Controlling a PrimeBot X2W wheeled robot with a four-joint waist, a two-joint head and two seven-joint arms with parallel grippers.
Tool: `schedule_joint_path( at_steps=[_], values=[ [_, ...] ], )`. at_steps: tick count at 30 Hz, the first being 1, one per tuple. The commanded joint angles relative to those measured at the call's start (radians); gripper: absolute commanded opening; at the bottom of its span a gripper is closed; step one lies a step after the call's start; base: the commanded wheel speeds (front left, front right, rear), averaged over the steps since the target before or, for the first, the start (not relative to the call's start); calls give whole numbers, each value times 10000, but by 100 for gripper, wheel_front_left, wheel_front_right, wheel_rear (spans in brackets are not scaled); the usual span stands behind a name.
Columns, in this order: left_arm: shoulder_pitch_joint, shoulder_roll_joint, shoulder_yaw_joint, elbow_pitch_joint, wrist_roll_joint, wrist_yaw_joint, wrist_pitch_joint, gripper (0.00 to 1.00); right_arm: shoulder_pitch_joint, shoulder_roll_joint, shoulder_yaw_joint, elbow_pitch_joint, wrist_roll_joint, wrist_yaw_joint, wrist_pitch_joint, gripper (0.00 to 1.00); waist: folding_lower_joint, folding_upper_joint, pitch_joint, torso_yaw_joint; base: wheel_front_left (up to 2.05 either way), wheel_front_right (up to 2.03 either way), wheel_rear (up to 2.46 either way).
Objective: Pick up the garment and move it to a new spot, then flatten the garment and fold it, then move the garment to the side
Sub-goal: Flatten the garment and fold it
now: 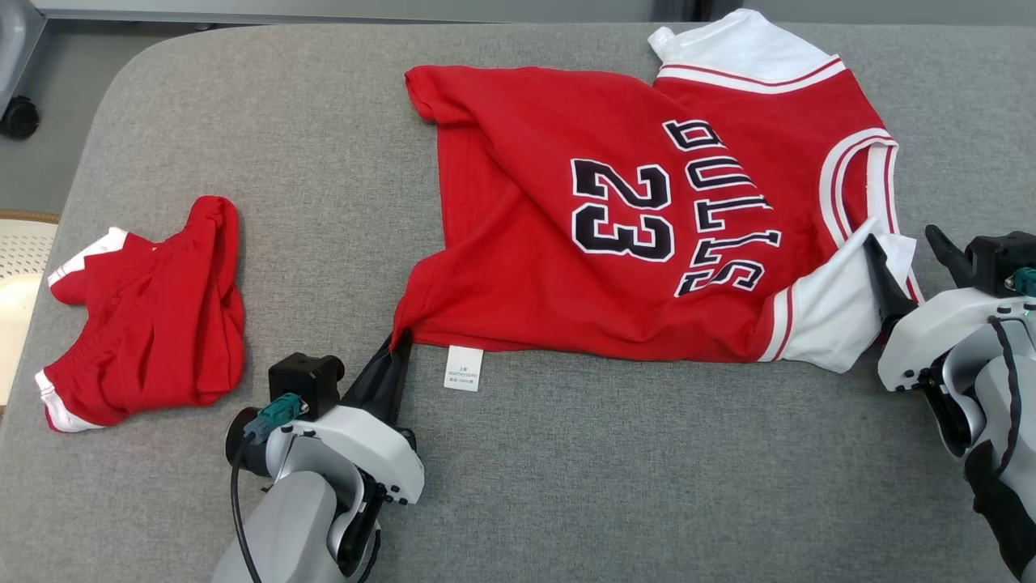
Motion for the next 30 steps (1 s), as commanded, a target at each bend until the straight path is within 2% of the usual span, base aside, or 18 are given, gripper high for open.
schedule_joint_path(
  at_steps=[1, 3, 4, 5, 19, 23, 26, 27, 28, 29, 30],
  values=[
    [64, 45, 14, 18, -59, 18, -7, 0, 95, -8, 9, 27, -9, -3, -5, 100, 0, -1, -5, 6, 0, 0, 0],
    [59, 45, 16, 28, -61, 23, -8, 0, 88, 14, 41, 48, 39, -3, -5, 44, 0, -1, -19, 11, 0, 0, 0],
    [57, 45, 20, 31, -65, 26, -7, 0, 82, 21, 57, 71, 75, -3, -5, 12, 0, -1, -24, 10, 0, 0, 0],
    [54, 45, 25, 24, -59, 32, -8, 0, 73, 34, 81, 99, 98, -3, -5, 0, 0, -1, -28, 7, 0, 0, 0],
    [106, 43, -14, 55, -123, 64, -8, 0, 178, -138, 242, -255, 123, -3, -7, 0, 0, -1, -236, -98, 0, 0, 0],
    [191, 44, -45, 16, -192, 99, -8, 0, 355, -277, -236, -940, 45, -3, -5, 0, 0, -1, -481, -118, 0, 0, 0],
    [306, 44, -47, 31, -236, 157, -8, 0, 789, -370, -989, -1951, -151, -3, -7, 2, 0, -1, -758, -164, 0, 0, 0],
    [382, 43, -34, 37, -252, 176, -8, 0, 995, -368, -1293, -2369, -279, -3, -5, 38, 0, -1, -874, -188, 0, 0, 0],
    [465, 44, -17, 53, -276, 190, -8, 0, 1247, -321, -1629, -2813, -416, -3, -5, 93, 0, -1, -1008, -219, 0, 0, 0],
    [465, 44, -17, 53, -276, 190, -8, 0, 1247, -321, -1629, -2813, -416, -3, -5, 93, 0, -1, -1008, -219, 0, 0, 0],
    [532, 47, 3, 63, -291, 211, -8, 0, 1514, -227, -1920, -3292, -530, -3, -7, 100, 0, -1, -1142, -257, 0, 0, 0]
  ],
)
